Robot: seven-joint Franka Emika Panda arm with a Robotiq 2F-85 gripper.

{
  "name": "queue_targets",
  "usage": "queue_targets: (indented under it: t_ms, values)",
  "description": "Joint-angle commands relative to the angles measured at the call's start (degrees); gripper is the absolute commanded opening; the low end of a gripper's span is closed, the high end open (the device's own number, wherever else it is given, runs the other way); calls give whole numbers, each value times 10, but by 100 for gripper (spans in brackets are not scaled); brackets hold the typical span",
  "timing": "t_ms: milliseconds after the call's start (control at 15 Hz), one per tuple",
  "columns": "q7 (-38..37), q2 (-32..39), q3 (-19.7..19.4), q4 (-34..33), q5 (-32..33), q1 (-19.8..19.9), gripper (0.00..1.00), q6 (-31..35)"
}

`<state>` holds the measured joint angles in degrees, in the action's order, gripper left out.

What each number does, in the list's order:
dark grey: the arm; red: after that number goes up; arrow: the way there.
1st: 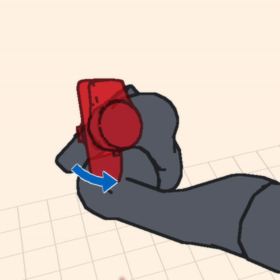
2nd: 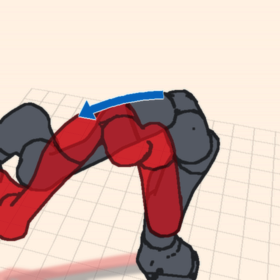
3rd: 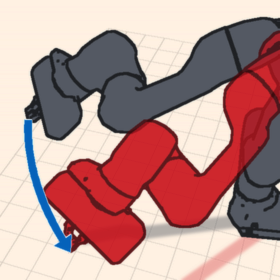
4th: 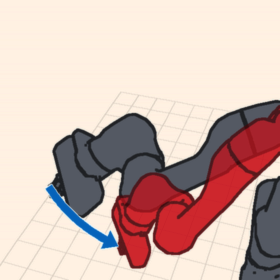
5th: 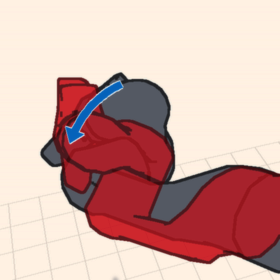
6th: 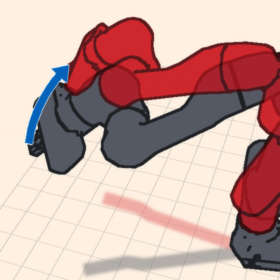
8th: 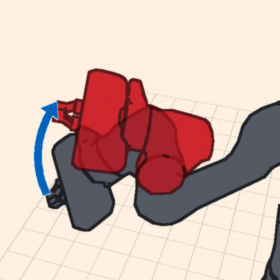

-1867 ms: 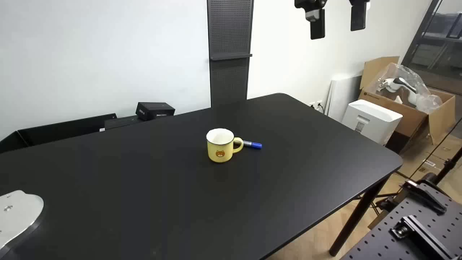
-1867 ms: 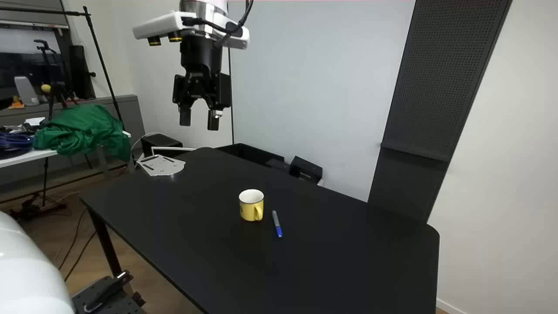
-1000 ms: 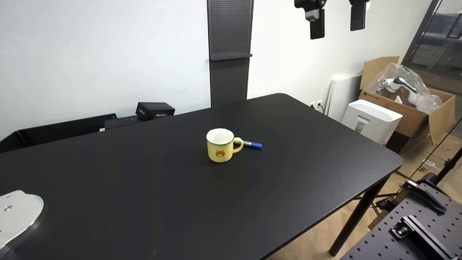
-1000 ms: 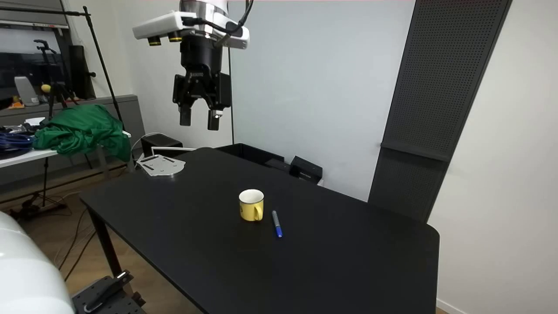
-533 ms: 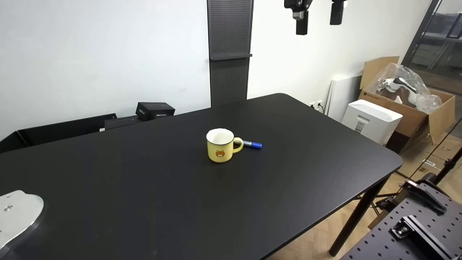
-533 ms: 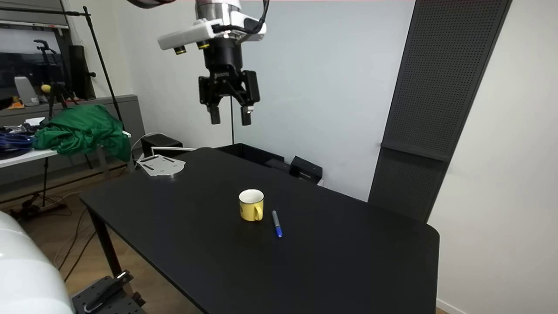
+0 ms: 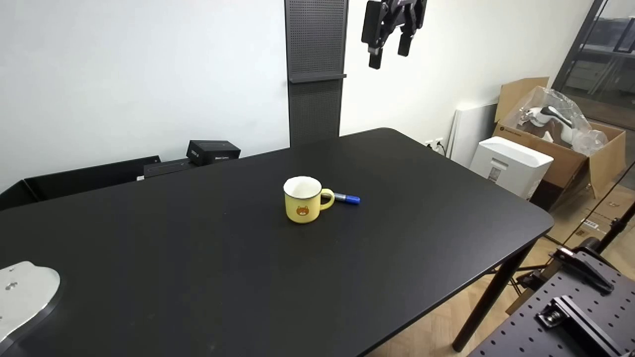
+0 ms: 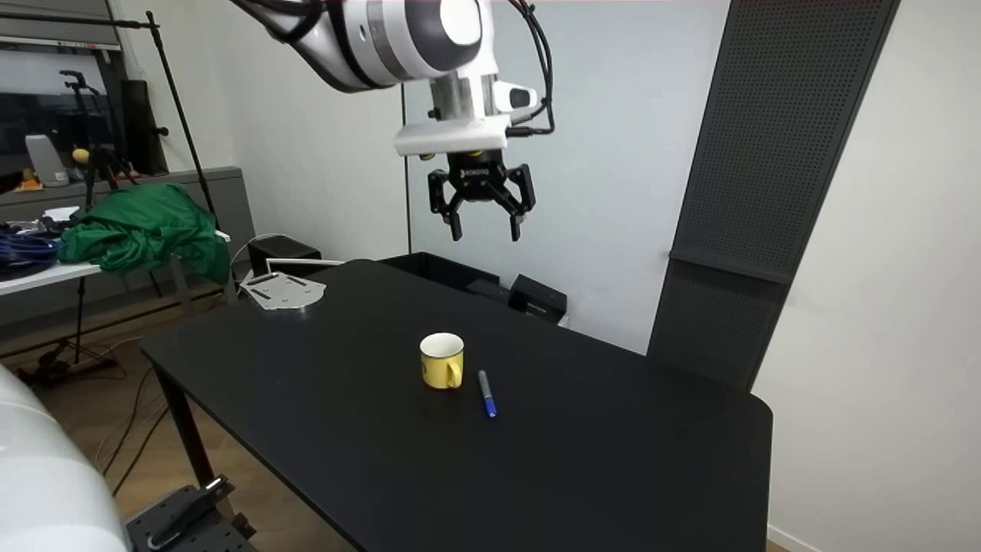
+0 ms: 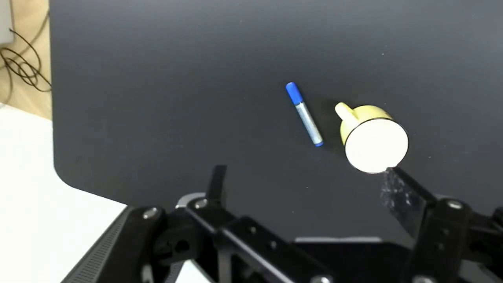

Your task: Put the marker in the cup

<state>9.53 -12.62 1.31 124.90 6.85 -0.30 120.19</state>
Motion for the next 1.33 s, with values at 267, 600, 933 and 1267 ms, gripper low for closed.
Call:
queue_targets:
  t_ms: [267, 600, 933, 1267]
  values:
    - [136, 75, -19, -24, -57, -5, 100, 26]
    - [108, 72, -11, -6, -17, -7, 100, 93]
    - [138, 119, -11, 25, -15, -8, 100, 216]
    - [211, 175, -5, 38, -59, -1, 100, 257]
